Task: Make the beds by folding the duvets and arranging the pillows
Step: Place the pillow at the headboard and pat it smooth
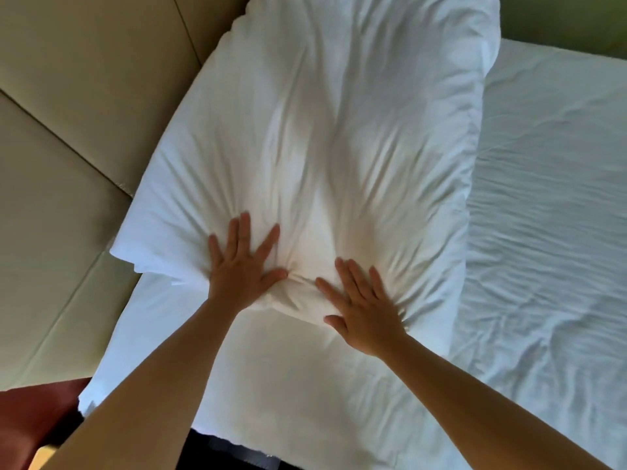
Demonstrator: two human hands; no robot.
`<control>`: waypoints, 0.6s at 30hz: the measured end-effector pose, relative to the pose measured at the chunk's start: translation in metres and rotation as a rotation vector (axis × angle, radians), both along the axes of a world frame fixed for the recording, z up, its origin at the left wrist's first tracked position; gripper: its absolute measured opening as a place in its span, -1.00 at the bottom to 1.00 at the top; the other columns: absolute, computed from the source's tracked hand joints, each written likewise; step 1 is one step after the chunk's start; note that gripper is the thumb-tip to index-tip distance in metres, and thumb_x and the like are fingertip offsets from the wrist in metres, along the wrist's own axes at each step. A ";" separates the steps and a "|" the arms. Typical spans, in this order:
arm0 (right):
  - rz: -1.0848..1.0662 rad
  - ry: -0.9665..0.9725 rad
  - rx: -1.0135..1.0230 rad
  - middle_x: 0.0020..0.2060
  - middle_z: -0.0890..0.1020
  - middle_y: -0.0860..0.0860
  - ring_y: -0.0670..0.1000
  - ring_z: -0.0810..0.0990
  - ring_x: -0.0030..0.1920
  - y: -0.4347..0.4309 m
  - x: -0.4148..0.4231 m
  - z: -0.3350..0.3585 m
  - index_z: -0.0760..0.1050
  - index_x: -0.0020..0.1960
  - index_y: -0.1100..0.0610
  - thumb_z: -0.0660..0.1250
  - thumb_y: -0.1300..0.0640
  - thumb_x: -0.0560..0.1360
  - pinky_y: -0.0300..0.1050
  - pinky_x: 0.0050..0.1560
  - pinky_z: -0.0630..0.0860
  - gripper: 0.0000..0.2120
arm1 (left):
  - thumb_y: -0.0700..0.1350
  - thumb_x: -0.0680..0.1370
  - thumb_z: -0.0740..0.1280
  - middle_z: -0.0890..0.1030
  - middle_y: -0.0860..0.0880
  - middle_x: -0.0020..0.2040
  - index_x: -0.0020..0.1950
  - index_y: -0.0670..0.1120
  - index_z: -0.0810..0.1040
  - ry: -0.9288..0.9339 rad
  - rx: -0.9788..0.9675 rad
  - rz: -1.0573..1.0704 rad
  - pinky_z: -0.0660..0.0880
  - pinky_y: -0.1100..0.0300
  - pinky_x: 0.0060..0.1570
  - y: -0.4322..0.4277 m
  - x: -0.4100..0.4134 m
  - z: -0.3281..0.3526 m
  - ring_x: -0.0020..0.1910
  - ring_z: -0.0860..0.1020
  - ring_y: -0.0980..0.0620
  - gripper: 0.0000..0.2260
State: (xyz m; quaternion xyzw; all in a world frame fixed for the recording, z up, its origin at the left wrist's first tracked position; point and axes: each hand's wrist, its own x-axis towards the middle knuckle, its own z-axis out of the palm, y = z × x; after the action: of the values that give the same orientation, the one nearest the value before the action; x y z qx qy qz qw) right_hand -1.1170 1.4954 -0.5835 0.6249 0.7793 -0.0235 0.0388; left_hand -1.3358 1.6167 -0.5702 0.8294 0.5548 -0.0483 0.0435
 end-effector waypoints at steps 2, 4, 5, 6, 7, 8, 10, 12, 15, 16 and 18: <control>-0.035 -0.012 -0.169 0.46 0.27 0.18 0.16 0.21 0.46 0.006 -0.006 0.019 0.19 0.48 -0.08 0.21 -0.22 0.43 0.19 0.42 0.12 -0.35 | 0.43 0.44 -0.09 -0.27 -0.21 0.53 0.51 0.22 -0.22 0.098 -0.097 0.024 -0.13 -0.37 0.36 -0.006 0.006 0.010 0.52 -0.18 -0.21 -0.29; -0.030 -0.039 -0.366 0.54 -0.01 0.11 0.12 -0.01 0.53 0.009 -0.006 0.053 -0.02 0.53 -0.12 0.22 -0.14 0.53 0.19 0.47 -0.06 -0.33 | 0.38 0.49 0.05 -0.39 -0.18 0.49 0.49 0.26 -0.27 0.256 -0.279 -0.011 -0.16 -0.39 0.35 -0.017 0.009 0.033 0.50 -0.30 -0.21 -0.29; -0.021 -0.060 -0.494 0.54 -0.13 0.04 0.09 -0.12 0.54 0.006 -0.005 0.073 -0.12 0.53 -0.14 0.14 -0.09 0.59 0.18 0.47 -0.16 -0.37 | 0.35 0.49 0.13 -0.41 -0.15 0.49 0.48 0.29 -0.26 0.328 -0.394 -0.035 -0.13 -0.40 0.35 -0.025 0.009 0.047 0.49 -0.31 -0.23 -0.27; -0.037 -0.065 -0.600 0.54 -0.15 0.00 0.07 -0.14 0.54 -0.001 -0.003 0.096 -0.15 0.53 -0.14 0.06 -0.06 0.62 0.17 0.47 -0.18 -0.43 | 0.31 0.49 0.20 -0.40 -0.12 0.50 0.48 0.30 -0.23 0.404 -0.503 -0.069 -0.10 -0.41 0.36 -0.034 0.008 0.064 0.49 -0.30 -0.26 -0.26; -0.057 -0.064 -0.688 0.55 -0.09 -0.02 0.06 -0.08 0.54 -0.008 0.000 0.122 -0.12 0.54 -0.13 0.02 -0.04 0.64 0.14 0.48 -0.13 -0.47 | 0.27 0.51 0.22 -0.34 -0.09 0.52 0.50 0.29 -0.16 0.470 -0.604 -0.104 -0.07 -0.39 0.38 -0.042 0.008 0.083 0.50 -0.26 -0.26 -0.29; -0.090 -0.044 -0.747 0.54 0.00 -0.03 0.04 0.01 0.53 -0.016 0.005 0.150 -0.08 0.54 -0.12 0.00 -0.03 0.64 0.09 0.48 -0.04 -0.49 | 0.23 0.54 0.20 -0.24 -0.07 0.55 0.52 0.25 -0.05 0.512 -0.687 -0.137 -0.04 -0.36 0.40 -0.050 0.009 0.104 0.52 -0.18 -0.22 -0.36; -0.194 -0.012 -0.788 0.52 0.15 -0.03 0.03 0.14 0.51 -0.034 0.022 0.202 -0.01 0.54 -0.10 0.01 -0.03 0.64 -0.02 0.44 0.11 -0.52 | 0.21 0.58 0.13 -0.05 -0.01 0.57 0.50 0.17 0.15 0.517 -0.776 -0.151 -0.10 -0.37 0.39 -0.069 0.014 0.152 0.54 -0.05 -0.06 -0.50; -0.284 -0.037 -0.754 0.51 0.18 -0.02 0.04 0.17 0.49 -0.049 0.047 0.246 0.04 0.53 -0.06 0.01 -0.04 0.64 -0.04 0.42 0.17 -0.52 | 0.20 0.59 0.11 -0.05 0.01 0.57 0.48 0.17 0.22 0.415 -0.731 -0.119 -0.13 -0.34 0.40 -0.085 0.019 0.196 0.54 -0.04 0.00 -0.54; -0.373 -0.057 -0.661 0.50 0.18 -0.01 0.04 0.18 0.49 -0.071 0.082 0.305 0.10 0.52 0.00 0.02 -0.04 0.64 -0.06 0.43 0.16 -0.54 | 0.14 0.59 0.17 0.02 -0.06 0.56 0.47 0.11 0.28 0.225 -0.640 -0.083 0.04 -0.12 0.47 -0.097 0.025 0.253 0.53 0.09 -0.03 -0.55; -0.396 -0.055 -0.635 0.50 0.20 -0.01 0.03 0.18 0.49 -0.081 0.091 0.323 0.13 0.52 0.03 0.03 -0.03 0.64 -0.09 0.43 0.15 -0.54 | 0.12 0.58 0.20 0.09 -0.08 0.54 0.46 0.07 0.30 0.184 -0.636 -0.088 0.11 -0.02 0.47 -0.100 0.027 0.272 0.51 0.15 -0.04 -0.55; -0.432 -0.025 -0.580 0.48 0.24 0.01 0.03 0.21 0.47 -0.097 0.107 0.357 0.17 0.50 0.06 0.04 -0.01 0.64 -0.14 0.42 0.15 -0.55 | 0.07 0.58 0.23 0.24 -0.08 0.49 0.44 0.00 0.35 0.127 -0.616 -0.114 0.21 0.13 0.42 -0.106 0.034 0.308 0.45 0.27 -0.05 -0.56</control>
State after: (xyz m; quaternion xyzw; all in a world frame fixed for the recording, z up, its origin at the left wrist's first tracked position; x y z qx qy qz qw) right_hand -1.0105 1.3979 -0.2263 0.7385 0.5895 -0.2438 0.2181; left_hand -1.3013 1.5112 -0.2618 0.8024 0.4684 -0.2680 0.2550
